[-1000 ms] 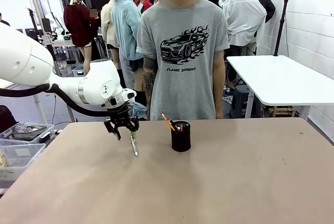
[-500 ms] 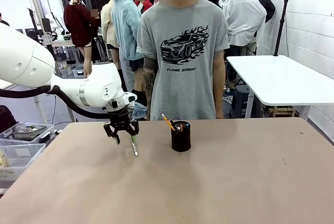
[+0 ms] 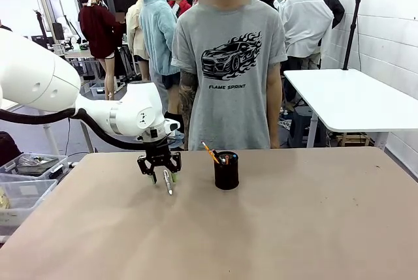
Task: Place the pens into the pen holder.
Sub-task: Pick up a writing instrument from the table and place it into the Pen holder.
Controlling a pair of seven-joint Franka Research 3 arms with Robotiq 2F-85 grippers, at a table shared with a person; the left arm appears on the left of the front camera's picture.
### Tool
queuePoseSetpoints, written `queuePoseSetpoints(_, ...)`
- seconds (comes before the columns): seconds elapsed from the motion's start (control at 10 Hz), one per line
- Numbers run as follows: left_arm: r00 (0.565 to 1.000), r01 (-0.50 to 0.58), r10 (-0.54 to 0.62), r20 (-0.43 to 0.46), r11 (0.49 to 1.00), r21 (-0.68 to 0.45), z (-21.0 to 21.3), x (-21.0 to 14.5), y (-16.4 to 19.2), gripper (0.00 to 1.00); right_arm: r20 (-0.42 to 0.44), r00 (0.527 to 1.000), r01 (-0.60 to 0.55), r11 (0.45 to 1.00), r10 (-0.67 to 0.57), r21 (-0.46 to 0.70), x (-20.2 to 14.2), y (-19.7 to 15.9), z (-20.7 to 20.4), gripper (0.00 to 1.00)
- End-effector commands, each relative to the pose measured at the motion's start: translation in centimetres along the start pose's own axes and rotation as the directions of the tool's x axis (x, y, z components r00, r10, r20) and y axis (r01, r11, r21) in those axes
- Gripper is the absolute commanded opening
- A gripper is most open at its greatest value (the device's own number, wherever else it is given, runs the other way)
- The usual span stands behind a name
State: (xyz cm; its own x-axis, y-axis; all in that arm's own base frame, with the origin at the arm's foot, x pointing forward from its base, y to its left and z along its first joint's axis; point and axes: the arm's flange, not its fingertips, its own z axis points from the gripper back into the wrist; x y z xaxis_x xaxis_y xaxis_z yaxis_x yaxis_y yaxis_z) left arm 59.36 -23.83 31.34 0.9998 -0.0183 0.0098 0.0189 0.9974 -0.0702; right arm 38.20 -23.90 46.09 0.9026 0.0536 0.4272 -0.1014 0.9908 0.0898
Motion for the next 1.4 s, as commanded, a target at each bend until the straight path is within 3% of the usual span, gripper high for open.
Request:
queuePoseSetpoints(0.0,0.999,-0.049,0.049,-0.010,0.996,0.070,-0.40,1.05,-0.34,0.72,0.000,1.000,-0.004,1.000,0.004,-0.018,0.00,0.00,-0.14,0.60)
queuePoseSetpoints(0.1,0.999,-0.048,0.049,-0.014,0.996,0.076,-0.53,1.10,-0.46,0.67,0.000,1.000,-0.004,1.000,0.004,-0.018,0.00,0.00,-0.14,0.60)
queuePoseSetpoints(0.4,0.999,-0.034,0.036,-0.024,0.996,0.086,-0.54,1.03,-0.90,0.12,0.000,1.000,-0.004,1.000,0.004,-0.018,0.00,0.00,-0.14,0.60)
queuePoseSetpoints(0.5,0.999,-0.036,0.038,-0.026,0.995,0.091,-0.58,0.95,-0.92,0.00,0.000,1.000,-0.004,1.000,0.004,-0.018,0.00,0.00,-0.14,0.60)
queuePoseSetpoints(1.1,0.997,-0.050,0.055,-0.050,0.994,0.095,-1.19,1.24,-0.27,0.00,0.000,1.000,-0.004,1.000,0.004,-0.018,0.00,0.00,-0.14,0.60)
queuePoseSetpoints(1.3,0.998,0.033,-0.031,-0.050,0.999,0.033,-0.98,0.67,-0.02,0.00,0.000,1.000,-0.004,1.000,0.004,-0.018,0.00,0.00,-0.14,0.60)
